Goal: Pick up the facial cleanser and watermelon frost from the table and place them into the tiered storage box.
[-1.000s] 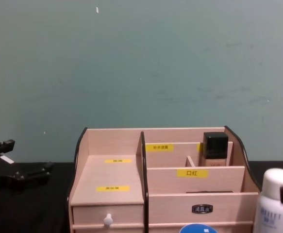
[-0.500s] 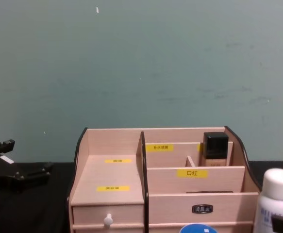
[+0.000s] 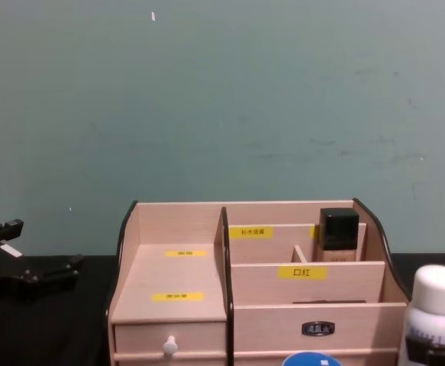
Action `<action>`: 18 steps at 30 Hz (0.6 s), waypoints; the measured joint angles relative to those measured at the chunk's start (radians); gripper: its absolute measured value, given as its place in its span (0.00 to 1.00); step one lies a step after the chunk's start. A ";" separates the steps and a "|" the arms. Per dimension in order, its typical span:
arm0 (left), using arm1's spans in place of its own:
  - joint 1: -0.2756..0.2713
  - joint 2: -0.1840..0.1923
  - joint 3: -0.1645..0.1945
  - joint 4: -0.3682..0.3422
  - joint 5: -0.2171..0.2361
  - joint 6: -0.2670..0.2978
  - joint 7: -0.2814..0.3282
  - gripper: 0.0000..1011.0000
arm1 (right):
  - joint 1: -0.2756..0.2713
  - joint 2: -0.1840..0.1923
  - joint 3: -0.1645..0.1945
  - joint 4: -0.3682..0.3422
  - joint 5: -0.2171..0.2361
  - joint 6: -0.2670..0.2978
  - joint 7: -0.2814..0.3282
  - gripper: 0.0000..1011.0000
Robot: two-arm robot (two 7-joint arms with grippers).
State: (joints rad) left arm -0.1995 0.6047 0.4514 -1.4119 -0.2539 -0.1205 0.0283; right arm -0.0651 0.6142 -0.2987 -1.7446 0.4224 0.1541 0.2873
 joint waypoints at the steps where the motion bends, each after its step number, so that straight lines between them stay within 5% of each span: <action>1: 0.000 0.000 0.000 0.000 0.000 0.000 0.000 1.00 | 0.003 -0.003 0.000 0.003 -0.002 -0.002 0.003 0.99; 18: 0.000 0.000 0.000 0.000 0.000 0.000 0.000 1.00 | 0.064 -0.066 -0.003 0.084 -0.034 -0.018 0.073 0.99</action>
State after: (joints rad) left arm -0.1995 0.6047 0.4514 -1.4119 -0.2539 -0.1206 0.0283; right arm -0.0016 0.5484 -0.3019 -1.6602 0.3887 0.1364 0.3606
